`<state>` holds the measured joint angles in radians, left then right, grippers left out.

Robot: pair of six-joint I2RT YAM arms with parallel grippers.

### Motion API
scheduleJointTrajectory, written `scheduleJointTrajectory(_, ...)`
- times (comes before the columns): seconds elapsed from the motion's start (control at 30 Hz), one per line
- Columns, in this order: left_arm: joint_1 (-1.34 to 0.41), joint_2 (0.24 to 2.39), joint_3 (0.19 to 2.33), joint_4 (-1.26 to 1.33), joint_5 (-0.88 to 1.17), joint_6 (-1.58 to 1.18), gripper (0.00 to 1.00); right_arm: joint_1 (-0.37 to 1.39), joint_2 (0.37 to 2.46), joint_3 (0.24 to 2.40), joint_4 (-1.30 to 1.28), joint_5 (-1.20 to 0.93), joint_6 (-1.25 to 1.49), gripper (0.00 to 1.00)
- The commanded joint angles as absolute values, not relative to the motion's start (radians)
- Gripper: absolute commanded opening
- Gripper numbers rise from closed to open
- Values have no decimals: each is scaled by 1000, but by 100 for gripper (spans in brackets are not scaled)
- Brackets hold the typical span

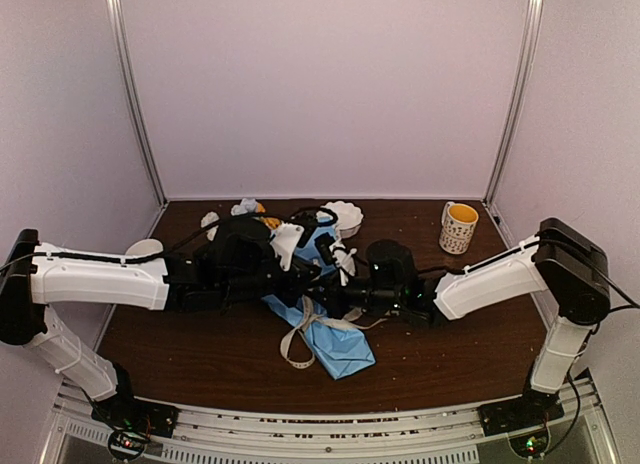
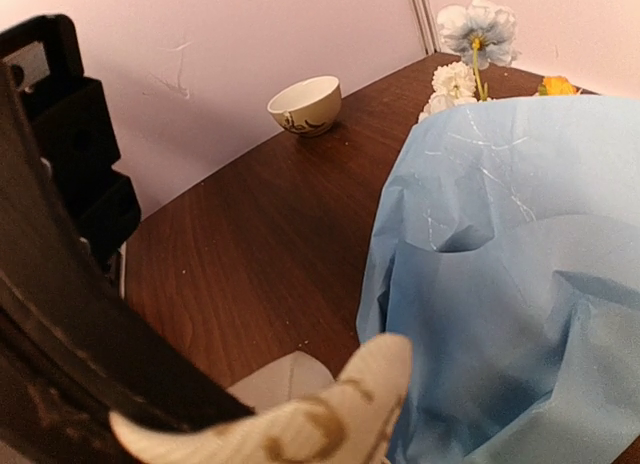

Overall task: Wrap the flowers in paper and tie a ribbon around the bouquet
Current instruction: Tie the ribbon around the folded bouquet.

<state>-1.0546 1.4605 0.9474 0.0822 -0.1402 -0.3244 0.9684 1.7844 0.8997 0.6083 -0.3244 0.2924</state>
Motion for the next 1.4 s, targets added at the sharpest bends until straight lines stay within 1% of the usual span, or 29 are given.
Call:
scheduleJointTrajectory(0.0,-1047,1427,939,92,-153,-329,2,958,1773,866,678,-367,282,0)
scheduleJointTrajectory(0.03,-1043,1421,948,59,-155,-318,15,955,1770,858,678,-373,274,0)
scheduleJointTrajectory(0.1,-1037,1396,969,-41,-177,-282,48,949,1764,846,674,-389,254,0)
scheduleJointTrajectory(0.17,-1036,1361,980,-132,-217,-247,65,939,1759,838,674,-426,236,0)
scheduleJointTrajectory(0.2,-1034,1336,976,-160,-237,-236,71,937,1757,834,677,-452,228,0)
scheduleJointTrajectory(0.23,-1031,1313,965,-179,-246,-227,72,932,1757,834,676,-476,219,0)
scheduleJointTrajectory(0.3,-1019,1262,928,-171,-225,-215,72,930,1756,840,667,-511,200,0)
scheduleJointTrajectory(0.33,-1007,1246,903,-145,-179,-210,71,929,1759,845,664,-533,193,0)
scheduleJointTrajectory(0.47,-945,1251,850,-10,105,-194,65,924,1777,869,651,-597,187,0)
scheduleJointTrajectory(0.57,-941,1299,855,87,234,-133,64,925,1779,874,645,-609,183,0)
scheduleJointTrajectory(0.77,-940,1420,928,103,242,-75,65,922,1784,886,626,-606,176,0)
scheduleJointTrajectory(0.8,-937,1436,942,104,238,-76,63,922,1784,887,623,-604,174,0)
scheduleJointTrajectory(0.93,-898,1469,947,119,233,-115,46,922,1782,894,604,-603,162,0)
scheduleJointTrajectory(1.0,-875,1471,926,159,264,-143,43,922,1782,900,594,-605,156,0)
scheduleJointTrajectory(1.13,-864,1478,904,231,325,-159,43,922,1780,902,582,-606,146,0)
scheduleJointTrajectory(1.27,-864,1531,947,196,410,-158,48,922,1779,905,575,-601,143,0)
scheduleJointTrajectory(1.37,-864,1556,961,188,457,-163,48,923,1781,905,572,-600,143,0)
